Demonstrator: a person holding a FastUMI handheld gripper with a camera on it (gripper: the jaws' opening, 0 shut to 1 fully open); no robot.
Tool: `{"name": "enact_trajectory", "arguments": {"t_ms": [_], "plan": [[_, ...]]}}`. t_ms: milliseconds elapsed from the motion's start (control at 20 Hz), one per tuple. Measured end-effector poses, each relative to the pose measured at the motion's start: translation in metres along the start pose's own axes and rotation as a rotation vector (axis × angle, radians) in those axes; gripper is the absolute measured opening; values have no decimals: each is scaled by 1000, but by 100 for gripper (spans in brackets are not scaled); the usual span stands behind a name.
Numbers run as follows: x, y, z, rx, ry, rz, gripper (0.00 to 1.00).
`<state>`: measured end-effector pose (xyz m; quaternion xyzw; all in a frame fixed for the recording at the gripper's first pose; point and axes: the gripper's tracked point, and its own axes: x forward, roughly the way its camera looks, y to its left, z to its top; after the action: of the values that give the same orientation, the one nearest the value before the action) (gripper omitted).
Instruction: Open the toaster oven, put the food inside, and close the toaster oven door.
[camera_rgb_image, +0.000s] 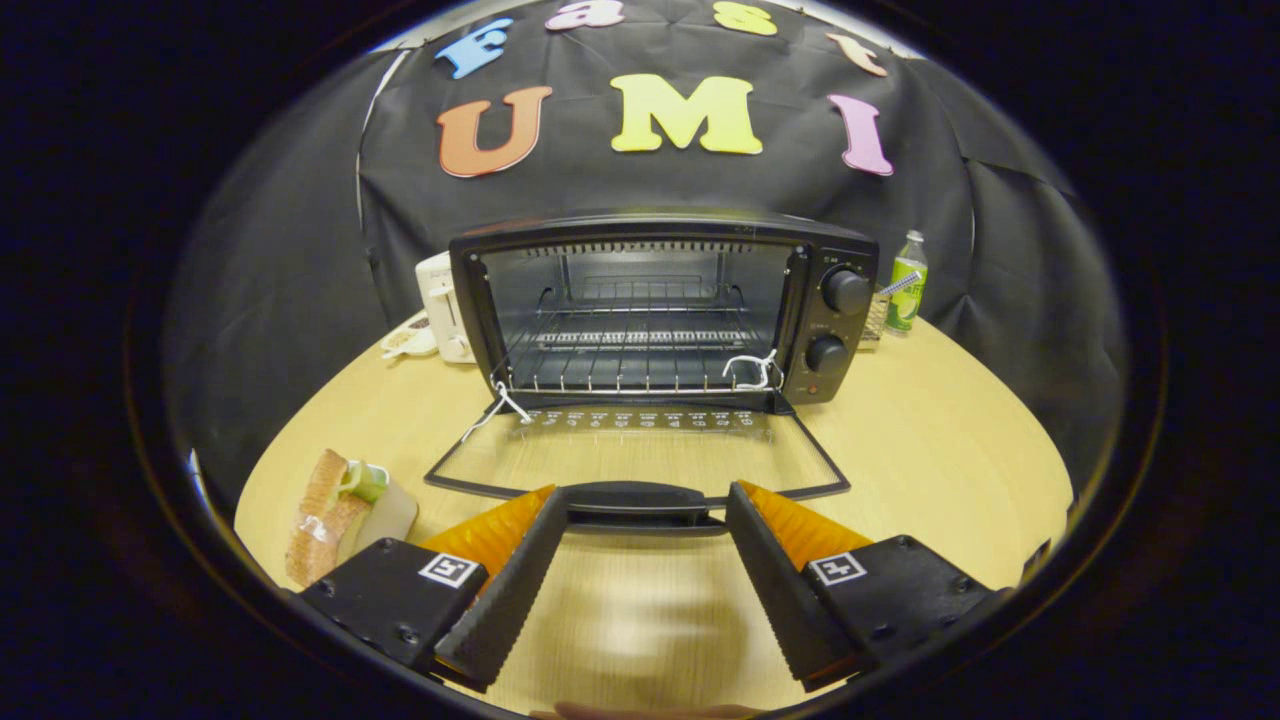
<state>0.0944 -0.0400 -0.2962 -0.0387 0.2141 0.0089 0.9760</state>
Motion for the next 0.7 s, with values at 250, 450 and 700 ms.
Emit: {"name": "enact_trajectory", "arguments": {"t_ms": [250, 450, 700], "plan": [[-10, 7, 2, -1, 22, 30, 100], [-33, 39, 5, 129, 115, 223, 100], [-57, 76, 11, 213, 239, 446, 100]]}}
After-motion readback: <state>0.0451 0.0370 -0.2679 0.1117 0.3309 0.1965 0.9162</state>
